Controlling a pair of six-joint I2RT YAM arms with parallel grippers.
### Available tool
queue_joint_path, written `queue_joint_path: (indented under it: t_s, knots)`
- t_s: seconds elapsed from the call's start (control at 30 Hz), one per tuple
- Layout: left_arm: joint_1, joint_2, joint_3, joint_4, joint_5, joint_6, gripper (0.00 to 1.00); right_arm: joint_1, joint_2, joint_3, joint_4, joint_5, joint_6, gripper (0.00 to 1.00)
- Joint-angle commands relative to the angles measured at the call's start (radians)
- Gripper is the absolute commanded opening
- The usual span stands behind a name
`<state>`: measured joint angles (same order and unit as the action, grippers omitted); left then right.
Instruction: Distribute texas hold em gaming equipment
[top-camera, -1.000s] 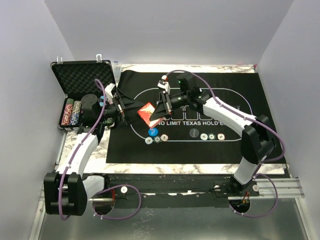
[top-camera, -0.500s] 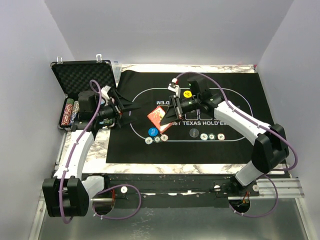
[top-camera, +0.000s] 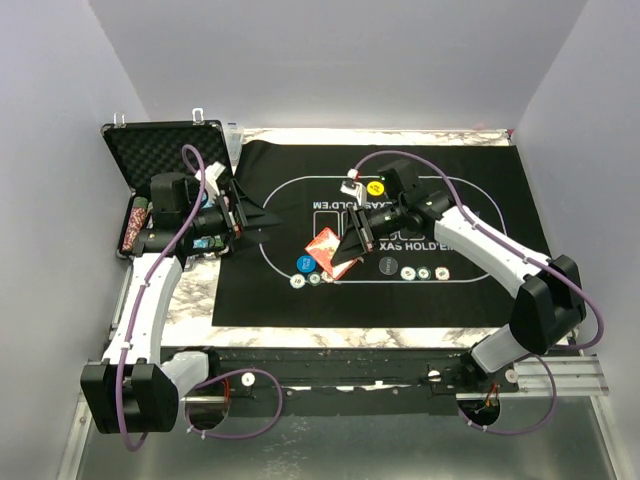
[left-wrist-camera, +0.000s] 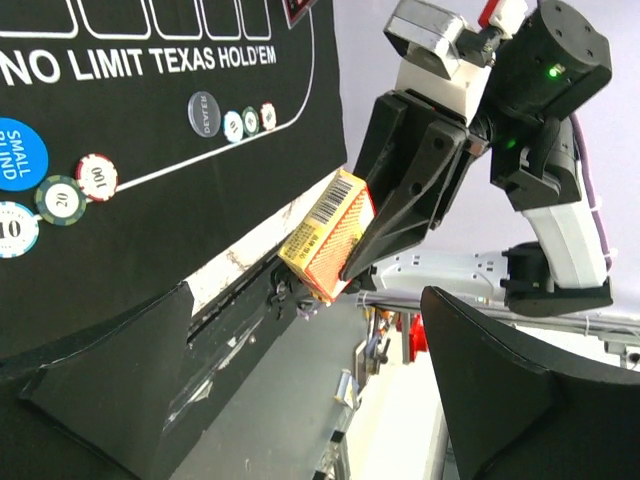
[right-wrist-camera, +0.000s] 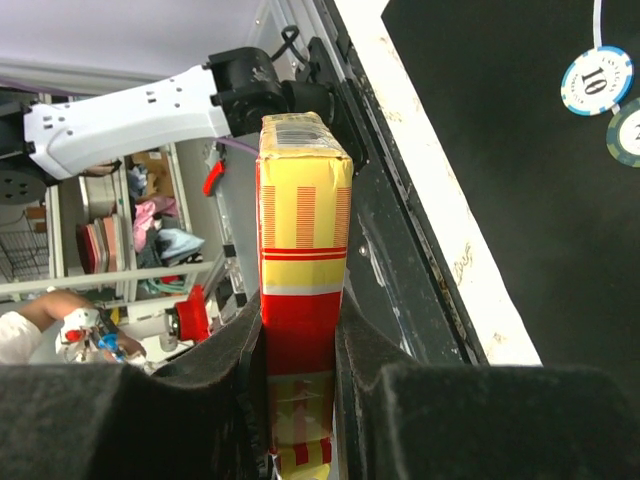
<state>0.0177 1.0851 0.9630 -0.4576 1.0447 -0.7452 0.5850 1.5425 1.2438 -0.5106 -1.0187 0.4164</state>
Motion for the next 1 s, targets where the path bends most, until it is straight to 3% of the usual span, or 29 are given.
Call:
queue_joint_path:
  t_s: [0.0, 0.3, 0.53, 0.8, 0.97]
  knots:
    - [0.001, -0.022, 0.008, -0.063, 0.076, 0.071, 0.98, 0.002, -0.033, -0.017, -0.075, -0.018, -0.087, 0.01]
    - [-0.006, -0.025, -0.024, -0.05, 0.231, 0.138, 0.99, 0.002, -0.006, 0.011, -0.216, -0.054, -0.211, 0.01]
    - [-0.015, -0.021, -0.068, 0.031, 0.269, 0.095, 0.98, 0.002, 0.042, 0.069, -0.325, -0.095, -0.314, 0.01]
    - [-0.124, 0.001, -0.185, 0.257, 0.319, 0.0, 0.98, 0.014, 0.07, 0.085, -0.338, -0.212, -0.334, 0.01]
    - [-0.204, 0.07, -0.147, 0.29, 0.325, 0.038, 0.96, 0.053, 0.066, 0.088, -0.337, -0.256, -0.349, 0.01]
